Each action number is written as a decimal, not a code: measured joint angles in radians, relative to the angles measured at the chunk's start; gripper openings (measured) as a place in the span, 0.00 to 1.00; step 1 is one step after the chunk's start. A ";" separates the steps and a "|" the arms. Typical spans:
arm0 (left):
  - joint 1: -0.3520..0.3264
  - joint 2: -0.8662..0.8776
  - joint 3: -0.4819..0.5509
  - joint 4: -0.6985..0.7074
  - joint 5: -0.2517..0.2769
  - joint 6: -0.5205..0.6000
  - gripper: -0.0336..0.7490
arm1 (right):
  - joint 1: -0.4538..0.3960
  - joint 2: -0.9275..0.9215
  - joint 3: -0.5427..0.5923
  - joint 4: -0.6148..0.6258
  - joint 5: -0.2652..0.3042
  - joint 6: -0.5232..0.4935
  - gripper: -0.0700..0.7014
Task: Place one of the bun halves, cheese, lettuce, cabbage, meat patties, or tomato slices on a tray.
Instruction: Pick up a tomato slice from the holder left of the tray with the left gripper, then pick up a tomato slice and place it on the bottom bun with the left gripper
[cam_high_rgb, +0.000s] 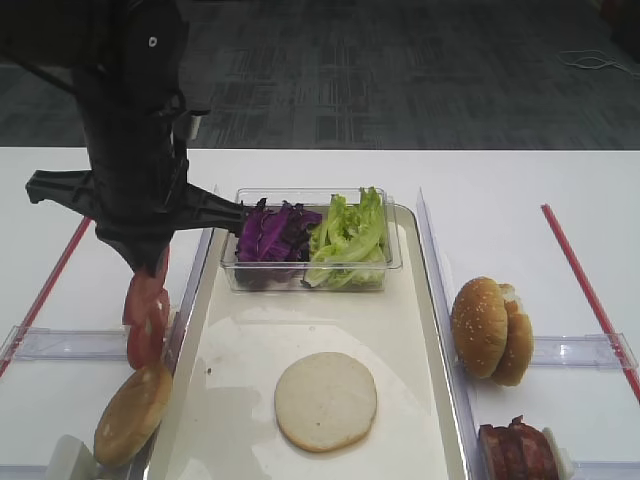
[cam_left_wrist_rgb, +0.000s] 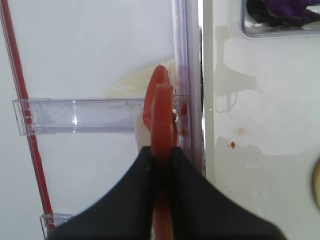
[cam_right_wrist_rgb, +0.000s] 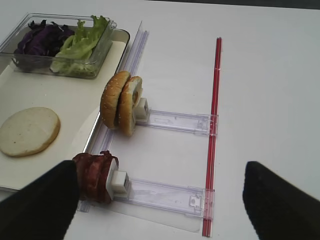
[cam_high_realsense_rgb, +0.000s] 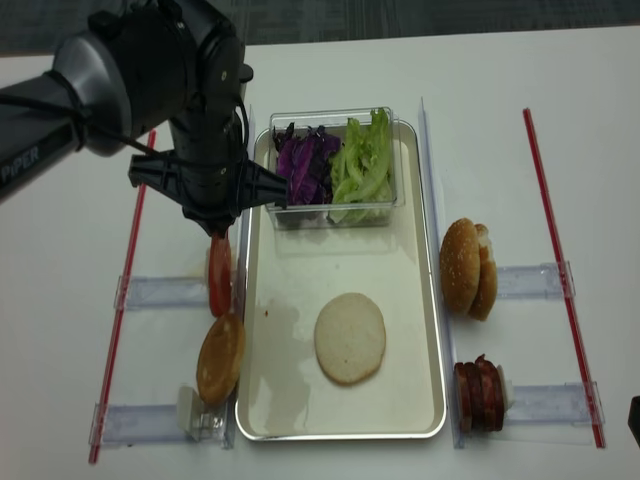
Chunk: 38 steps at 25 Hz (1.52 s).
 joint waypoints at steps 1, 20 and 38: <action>0.000 -0.002 0.000 0.000 0.005 0.000 0.14 | 0.000 0.000 0.000 0.000 0.000 0.000 0.94; -0.020 -0.141 0.154 -0.048 -0.020 -0.012 0.14 | 0.000 0.000 0.000 0.000 0.000 0.000 0.94; -0.094 -0.237 0.283 -0.096 -0.152 -0.104 0.14 | 0.000 0.000 0.000 0.002 0.000 0.000 0.94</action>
